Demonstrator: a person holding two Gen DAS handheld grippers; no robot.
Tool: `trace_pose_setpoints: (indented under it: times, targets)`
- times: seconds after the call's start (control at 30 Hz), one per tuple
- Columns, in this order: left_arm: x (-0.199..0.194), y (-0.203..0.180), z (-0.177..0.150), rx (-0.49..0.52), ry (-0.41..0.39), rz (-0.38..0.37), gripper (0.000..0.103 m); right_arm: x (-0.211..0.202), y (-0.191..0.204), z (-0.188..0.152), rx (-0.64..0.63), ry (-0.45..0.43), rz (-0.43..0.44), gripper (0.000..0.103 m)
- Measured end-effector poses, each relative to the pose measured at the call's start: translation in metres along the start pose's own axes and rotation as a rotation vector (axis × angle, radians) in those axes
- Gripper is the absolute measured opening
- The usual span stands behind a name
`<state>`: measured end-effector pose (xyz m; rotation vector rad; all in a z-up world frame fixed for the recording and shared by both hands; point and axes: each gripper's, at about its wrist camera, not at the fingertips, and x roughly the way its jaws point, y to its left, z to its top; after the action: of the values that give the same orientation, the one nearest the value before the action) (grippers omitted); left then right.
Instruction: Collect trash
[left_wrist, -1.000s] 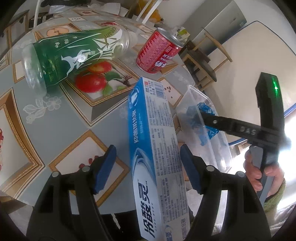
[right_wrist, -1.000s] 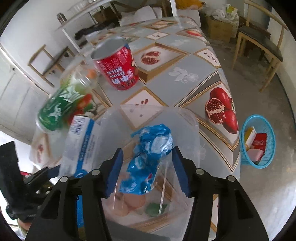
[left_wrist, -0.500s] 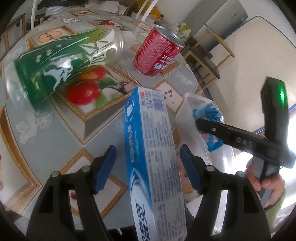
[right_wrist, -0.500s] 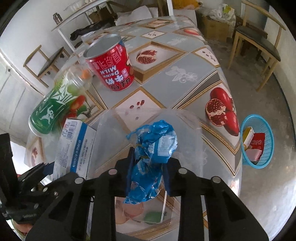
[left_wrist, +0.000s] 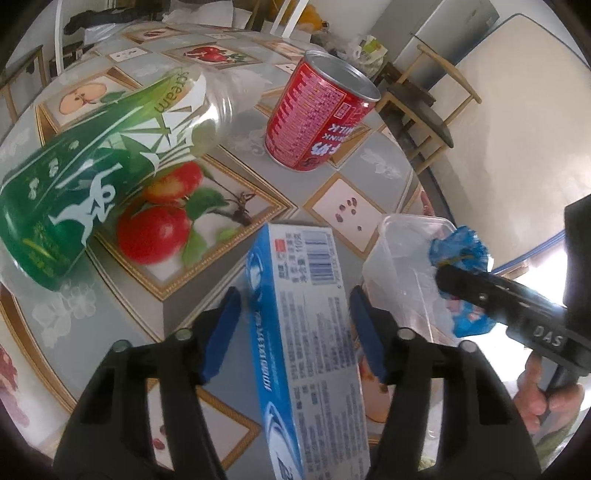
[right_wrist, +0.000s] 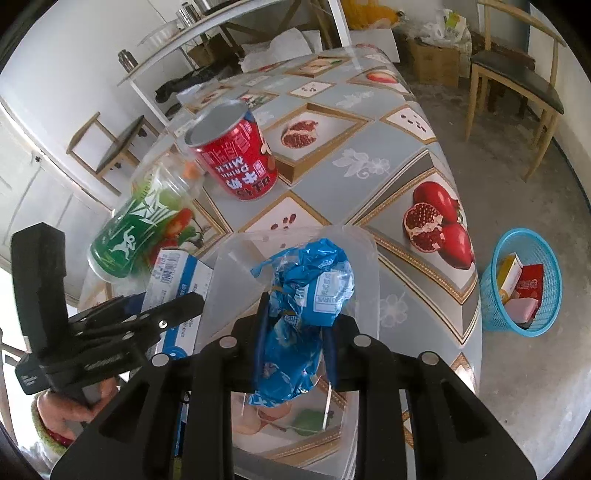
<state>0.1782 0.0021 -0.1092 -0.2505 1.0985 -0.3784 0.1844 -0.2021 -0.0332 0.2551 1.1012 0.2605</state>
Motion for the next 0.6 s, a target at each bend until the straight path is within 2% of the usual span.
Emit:
trace_pose_setpoints:
  times: [0.17, 0.3, 0.6]
  targets:
    - [-0.002, 0.006, 0.001, -0.029, -0.003, -0.008, 0.048, -0.002, -0.003, 0.002, 0.005, -0.006, 0.026, 0.025]
    - [-0.010, 0.010, 0.000, -0.060, -0.020, -0.031, 0.038, -0.004, -0.004, 0.002, 0.005, -0.010, 0.040, 0.025]
    - [-0.048, 0.015, -0.007, -0.099, -0.115, -0.097, 0.031, -0.008, -0.003, 0.001, 0.011, -0.023, 0.069, 0.024]
